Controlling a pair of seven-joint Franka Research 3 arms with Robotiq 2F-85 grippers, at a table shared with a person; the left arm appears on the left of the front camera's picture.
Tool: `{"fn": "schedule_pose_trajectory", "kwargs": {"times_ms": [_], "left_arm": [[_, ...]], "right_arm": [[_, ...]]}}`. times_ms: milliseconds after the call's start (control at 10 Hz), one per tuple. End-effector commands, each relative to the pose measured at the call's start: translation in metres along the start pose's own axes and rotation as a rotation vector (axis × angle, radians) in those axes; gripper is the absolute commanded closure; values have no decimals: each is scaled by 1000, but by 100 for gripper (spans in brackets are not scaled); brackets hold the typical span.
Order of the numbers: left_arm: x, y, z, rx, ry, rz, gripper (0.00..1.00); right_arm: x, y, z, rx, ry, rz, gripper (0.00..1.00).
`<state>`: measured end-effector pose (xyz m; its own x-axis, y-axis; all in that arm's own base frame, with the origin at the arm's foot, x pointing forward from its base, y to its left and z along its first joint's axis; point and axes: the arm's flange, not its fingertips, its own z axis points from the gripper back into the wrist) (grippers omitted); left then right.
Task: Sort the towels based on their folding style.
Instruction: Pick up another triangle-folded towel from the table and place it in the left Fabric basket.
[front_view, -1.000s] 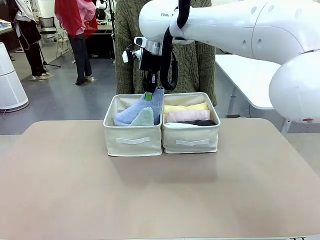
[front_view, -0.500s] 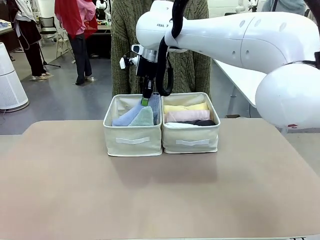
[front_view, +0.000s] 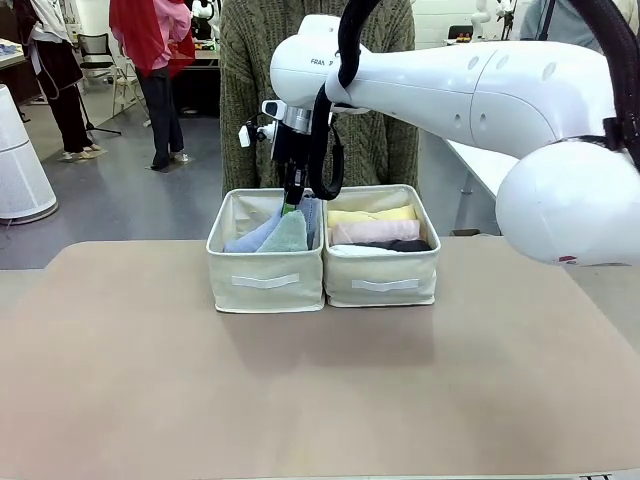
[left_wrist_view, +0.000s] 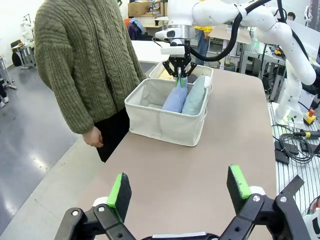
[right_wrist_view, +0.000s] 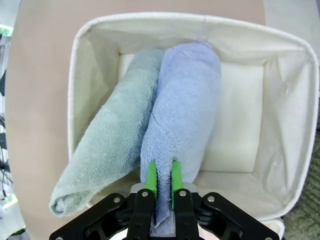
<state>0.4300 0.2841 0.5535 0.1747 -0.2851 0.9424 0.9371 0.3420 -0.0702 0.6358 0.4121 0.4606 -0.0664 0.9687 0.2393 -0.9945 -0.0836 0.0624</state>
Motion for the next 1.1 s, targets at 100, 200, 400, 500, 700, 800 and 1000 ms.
{"fn": "schedule_pose_trajectory", "kwargs": {"times_ms": [100,200,400,500,700,800,1000], "left_arm": [[0,-2,1,3,9,-1,0],[0,-2,1,3,9,-1,0],[0,-2,1,3,9,-1,0],[0,-2,1,3,9,-1,0],[0,-2,1,3,9,-1,0],[0,-2,1,3,9,-1,0],[0,-2,1,3,9,-1,0]], "right_arm": [[18,-14,1,29,-13,-15,87],[19,-14,1,23,-11,-17,87],[20,-14,3,16,-10,-22,27],[21,-13,4,14,-9,-22,27],[23,-13,5,11,-4,-27,63],[23,-12,5,14,-1,-28,0],[24,-13,5,16,2,-29,0]]}}
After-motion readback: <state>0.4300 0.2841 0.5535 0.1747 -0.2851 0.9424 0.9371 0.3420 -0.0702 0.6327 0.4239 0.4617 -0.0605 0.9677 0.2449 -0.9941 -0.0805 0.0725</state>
